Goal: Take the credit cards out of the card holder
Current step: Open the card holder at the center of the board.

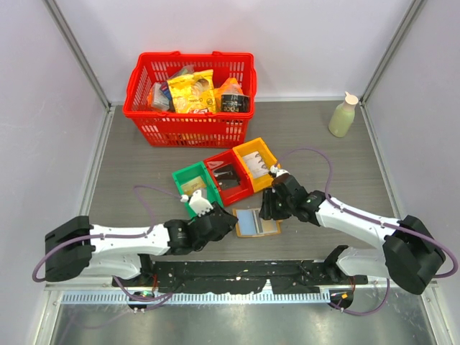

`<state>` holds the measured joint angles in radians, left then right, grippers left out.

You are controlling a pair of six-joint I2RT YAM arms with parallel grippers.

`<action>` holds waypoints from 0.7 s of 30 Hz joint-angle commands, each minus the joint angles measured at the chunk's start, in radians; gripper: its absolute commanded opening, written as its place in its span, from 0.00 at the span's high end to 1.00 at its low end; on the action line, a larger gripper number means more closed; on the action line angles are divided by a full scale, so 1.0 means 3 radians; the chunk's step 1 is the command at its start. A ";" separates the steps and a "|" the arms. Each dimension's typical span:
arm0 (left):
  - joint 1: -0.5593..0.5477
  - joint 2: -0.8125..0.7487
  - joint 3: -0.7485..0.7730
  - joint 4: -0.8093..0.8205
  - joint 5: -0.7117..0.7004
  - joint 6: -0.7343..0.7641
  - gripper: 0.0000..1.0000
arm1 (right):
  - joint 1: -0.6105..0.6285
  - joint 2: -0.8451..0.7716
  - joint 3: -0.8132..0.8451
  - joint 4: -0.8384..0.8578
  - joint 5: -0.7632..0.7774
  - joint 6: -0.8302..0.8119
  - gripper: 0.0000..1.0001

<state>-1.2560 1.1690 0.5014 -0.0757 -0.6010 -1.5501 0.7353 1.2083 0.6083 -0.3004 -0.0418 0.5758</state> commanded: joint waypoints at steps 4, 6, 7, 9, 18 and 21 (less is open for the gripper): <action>0.0116 0.0587 0.0593 0.0349 0.0285 0.0693 0.78 | -0.0140 -0.0039 -0.0079 -0.0037 0.0093 -0.0114 0.55; 0.0162 0.0730 0.0594 0.0431 0.0341 0.0693 0.82 | -0.0140 -0.0029 -0.0090 -0.0021 0.0063 -0.0109 0.55; 0.0188 0.0791 0.0584 0.0462 0.0377 0.0678 0.84 | -0.0140 -0.0024 -0.0095 -0.0016 0.0047 -0.0114 0.55; 0.0224 0.0899 0.0563 0.0457 0.0469 0.0637 0.87 | -0.0145 -0.0009 -0.0105 0.0004 0.0022 -0.0109 0.55; 0.0249 0.1181 0.0313 0.0580 0.0602 0.0192 0.96 | -0.0145 0.0032 -0.0125 0.0071 -0.0070 -0.0094 0.56; 0.0244 0.1186 0.0287 0.0590 0.0587 0.0161 0.97 | -0.0145 0.0063 -0.0120 0.0076 -0.0116 -0.0099 0.58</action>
<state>-1.1877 1.5188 0.6044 0.0765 -0.4290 -1.4666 0.6952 1.2179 0.5720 -0.3107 -0.0566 0.5533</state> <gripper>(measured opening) 0.041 0.429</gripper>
